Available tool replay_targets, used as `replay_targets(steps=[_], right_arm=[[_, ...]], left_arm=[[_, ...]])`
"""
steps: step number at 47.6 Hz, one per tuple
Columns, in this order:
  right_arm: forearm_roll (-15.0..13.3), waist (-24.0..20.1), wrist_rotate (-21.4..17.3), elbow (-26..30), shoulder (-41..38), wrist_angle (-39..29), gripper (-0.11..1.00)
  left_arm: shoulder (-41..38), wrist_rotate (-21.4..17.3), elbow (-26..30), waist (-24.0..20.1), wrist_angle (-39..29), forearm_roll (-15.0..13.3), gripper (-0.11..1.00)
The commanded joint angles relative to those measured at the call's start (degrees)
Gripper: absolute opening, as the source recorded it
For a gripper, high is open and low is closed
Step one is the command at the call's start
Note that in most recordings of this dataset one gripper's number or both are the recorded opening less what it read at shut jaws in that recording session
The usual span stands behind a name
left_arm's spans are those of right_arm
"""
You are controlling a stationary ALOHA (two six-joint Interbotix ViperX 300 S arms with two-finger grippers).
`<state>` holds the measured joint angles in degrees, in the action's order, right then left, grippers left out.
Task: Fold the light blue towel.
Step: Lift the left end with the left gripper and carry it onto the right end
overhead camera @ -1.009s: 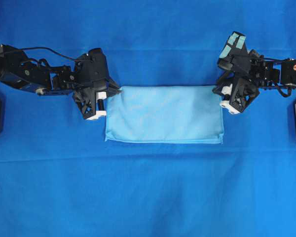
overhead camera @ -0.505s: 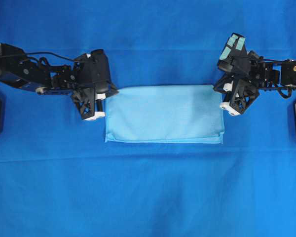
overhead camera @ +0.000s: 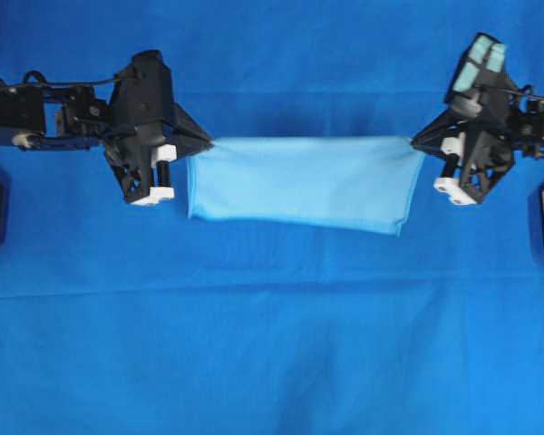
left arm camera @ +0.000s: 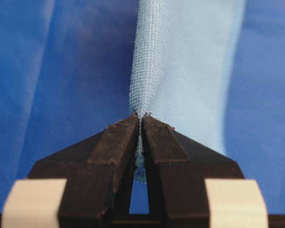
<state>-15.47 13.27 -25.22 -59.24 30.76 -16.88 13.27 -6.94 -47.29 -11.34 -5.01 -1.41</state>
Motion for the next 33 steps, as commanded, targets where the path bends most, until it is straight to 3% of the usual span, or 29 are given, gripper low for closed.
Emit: replay_targets(steps=[1, 11, 18, 28, 33], right_arm=[[0.18, -0.09, -0.26, 0.7, 2.2, -0.44, 0.02], [0.0, 0.97, -1.85, 0.88, 1.49, -0.44, 0.02], [-0.44, 5.89, -2.02, 1.58, 0.0, 0.09, 0.02], [-5.1, 14.68, -1.76, 4.57, -3.69, 4.48, 0.02], [-7.12, 16.79, -1.49, 7.21, -6.06, 5.89, 0.02]], left_arm=[[1.14, 0.0, 0.62, 0.26, 0.79, -0.09, 0.04], [1.14, 0.18, 0.44, 1.05, 4.22, -0.09, 0.04], [0.88, 1.14, 0.35, 2.81, 8.35, -0.09, 0.04], [-1.85, 1.23, 1.67, 7.82, 17.14, -0.09, 0.04], [-4.13, 1.41, 3.6, 10.02, 19.95, -0.09, 0.04]])
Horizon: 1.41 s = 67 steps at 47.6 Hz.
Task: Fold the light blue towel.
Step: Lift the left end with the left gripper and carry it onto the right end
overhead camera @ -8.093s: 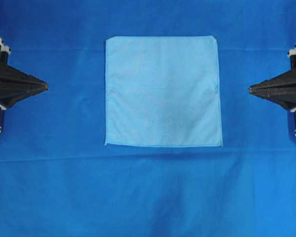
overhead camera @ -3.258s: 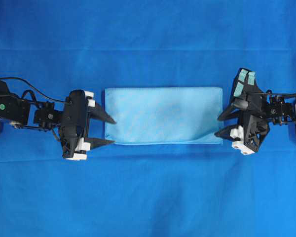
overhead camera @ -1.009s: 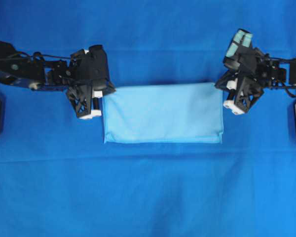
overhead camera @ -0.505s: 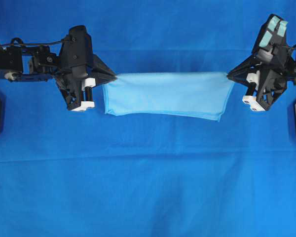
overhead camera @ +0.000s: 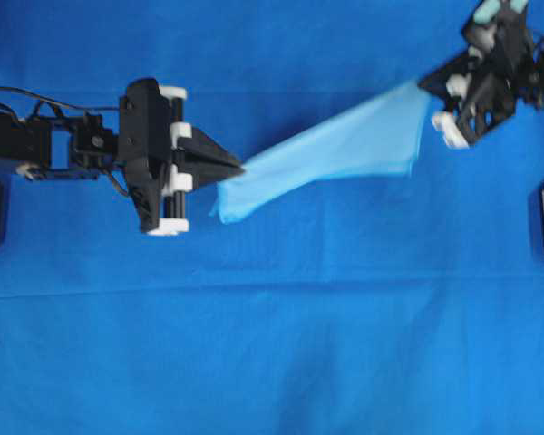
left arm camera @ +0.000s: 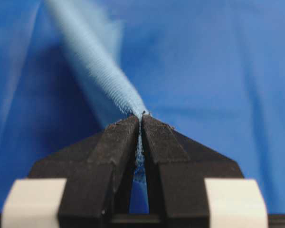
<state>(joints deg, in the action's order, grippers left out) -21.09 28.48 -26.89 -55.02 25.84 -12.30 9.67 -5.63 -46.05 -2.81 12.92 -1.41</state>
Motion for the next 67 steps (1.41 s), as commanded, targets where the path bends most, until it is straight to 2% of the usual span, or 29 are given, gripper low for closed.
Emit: replay_targets(steps=[1, 12, 21, 27, 35, 40, 47, 56, 61, 67], right_arm=[[-1.85, 1.76, 0.18, 3.52, -1.58, 1.49, 0.02], [-5.8, 2.9, 0.44, 11.07, -8.17, 1.93, 0.02], [-6.24, 3.08, 0.44, 16.44, -13.36, 2.02, 0.02], [-6.33, 2.99, 0.44, 18.19, -14.77, 2.02, 0.02], [-7.29, 3.43, 0.53, 17.31, -13.89, 1.76, 0.02], [-7.56, 4.57, 0.53, 14.59, -10.99, 1.58, 0.02], [-7.56, 5.36, 0.53, 10.28, -6.06, 0.88, 0.02], [-7.56, 5.36, 0.62, 6.68, -1.49, -3.69, 0.02], [-7.56, 5.01, 0.7, 6.68, -1.93, -4.66, 0.02], [-7.56, 4.13, 1.14, 8.44, -5.63, -3.69, 0.02]], left_arm=[[-1.05, 0.18, 2.9, 1.93, 2.37, -0.09, 0.04], [-8.26, 0.53, 10.81, 5.89, 3.34, -0.18, 0.04], [-13.97, 0.53, 17.23, 7.38, 3.16, -0.18, 0.04], [-15.38, 0.53, 19.07, 7.91, 3.08, -0.18, 0.04], [-16.79, 0.53, 21.36, 8.17, 4.31, -0.18, 0.04], [-19.16, 0.53, 24.43, 8.17, 6.15, -0.18, 0.04], [-24.61, 0.44, 31.55, 8.61, 7.47, -0.09, 0.04], [-31.38, 0.09, 40.08, 9.32, 7.56, -0.18, 0.04], [-33.66, 0.62, 41.57, 9.32, 7.56, -0.26, 0.04], [-34.01, 1.67, 39.64, 9.58, 9.05, -0.88, 0.04]])
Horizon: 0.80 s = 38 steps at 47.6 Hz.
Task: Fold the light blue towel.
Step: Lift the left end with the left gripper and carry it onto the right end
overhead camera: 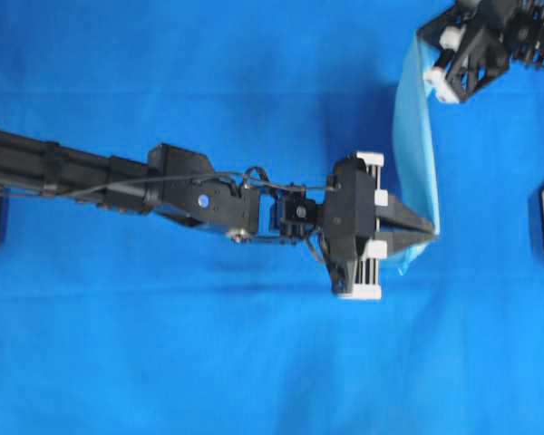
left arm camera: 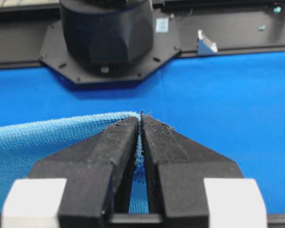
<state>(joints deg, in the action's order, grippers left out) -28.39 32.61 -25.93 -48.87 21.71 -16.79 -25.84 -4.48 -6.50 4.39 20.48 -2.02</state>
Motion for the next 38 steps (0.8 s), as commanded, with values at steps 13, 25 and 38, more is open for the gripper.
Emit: replay_targets(steps=[13, 25, 38], right_arm=[[-0.26, -2.11, 0.79, 10.28, -14.33, 6.68, 0.02], [-0.35, -4.66, 1.58, 17.4, -22.5, 7.91, 0.02], [-0.35, -5.62, 1.93, 18.98, -24.52, 10.37, 0.02]], left_arm=[[6.24, 6.24, -14.59, 2.9, 13.45, -0.7, 0.04], [10.2, 10.02, -26.1, 4.48, 18.02, -0.7, 0.04], [11.6, 11.43, -30.5, 4.92, 17.93, -0.7, 0.04]])
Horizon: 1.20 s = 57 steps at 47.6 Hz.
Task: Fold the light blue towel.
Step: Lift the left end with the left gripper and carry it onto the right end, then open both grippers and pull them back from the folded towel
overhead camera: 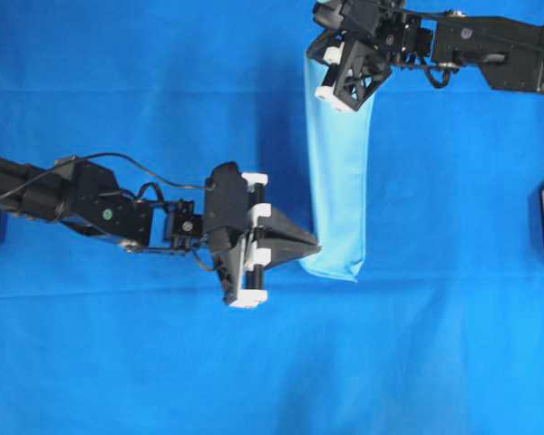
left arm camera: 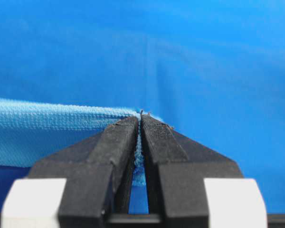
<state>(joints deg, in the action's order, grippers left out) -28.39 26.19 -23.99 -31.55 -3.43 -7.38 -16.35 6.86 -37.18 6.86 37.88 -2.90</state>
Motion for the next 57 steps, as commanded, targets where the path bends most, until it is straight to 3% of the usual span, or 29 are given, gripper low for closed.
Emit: replay_targets(steps=[1, 15, 22, 27, 29, 32, 35, 39, 45, 57], right_arm=[[-0.26, 0.79, 0.09, 1.67, 0.53, 0.97, 0.02], [-0.26, 0.44, 0.18, 1.32, -1.05, 1.85, 0.02], [-0.26, 0.18, 0.18, 1.23, -1.14, 1.93, 0.03], [-0.44, -0.53, 0.44, 1.23, -1.14, 1.76, 0.31], [-0.88, -0.88, 0.7, 1.14, -1.14, 1.67, 0.43], [-1.32, -1.05, 1.14, 1.14, -0.97, 1.49, 0.6], [-1.32, -1.14, 1.32, 1.14, -0.7, 1.23, 0.68], [-1.32, -1.58, 1.49, 0.97, 0.26, 0.88, 0.62], [-1.32, -2.46, 1.67, -0.44, 3.34, 0.26, 0.64], [-1.32, -3.87, 0.7, -8.26, 13.18, 1.58, 0.64]], left_arm=[[2.11, 0.0, 0.18, 2.55, 0.53, 0.18, 0.04], [2.02, 0.0, 0.62, 1.49, -1.85, 0.18, 0.05], [2.02, 0.0, 0.7, 1.32, -2.11, 0.18, 0.39], [2.37, 0.0, 0.62, 1.32, -2.9, 0.44, 0.69], [2.81, -0.09, 0.62, 1.32, -3.6, 0.44, 0.75], [3.96, -0.09, 0.53, 1.32, -5.19, 0.44, 0.74], [5.89, -0.35, 0.44, 1.32, -7.56, 0.53, 0.72], [8.79, -0.97, -0.09, 1.32, -10.63, 0.62, 0.71], [14.15, -1.85, -1.76, 1.14, -14.94, 0.7, 0.7], [23.99, -3.69, -7.47, -0.53, -16.35, 0.7, 0.7]])
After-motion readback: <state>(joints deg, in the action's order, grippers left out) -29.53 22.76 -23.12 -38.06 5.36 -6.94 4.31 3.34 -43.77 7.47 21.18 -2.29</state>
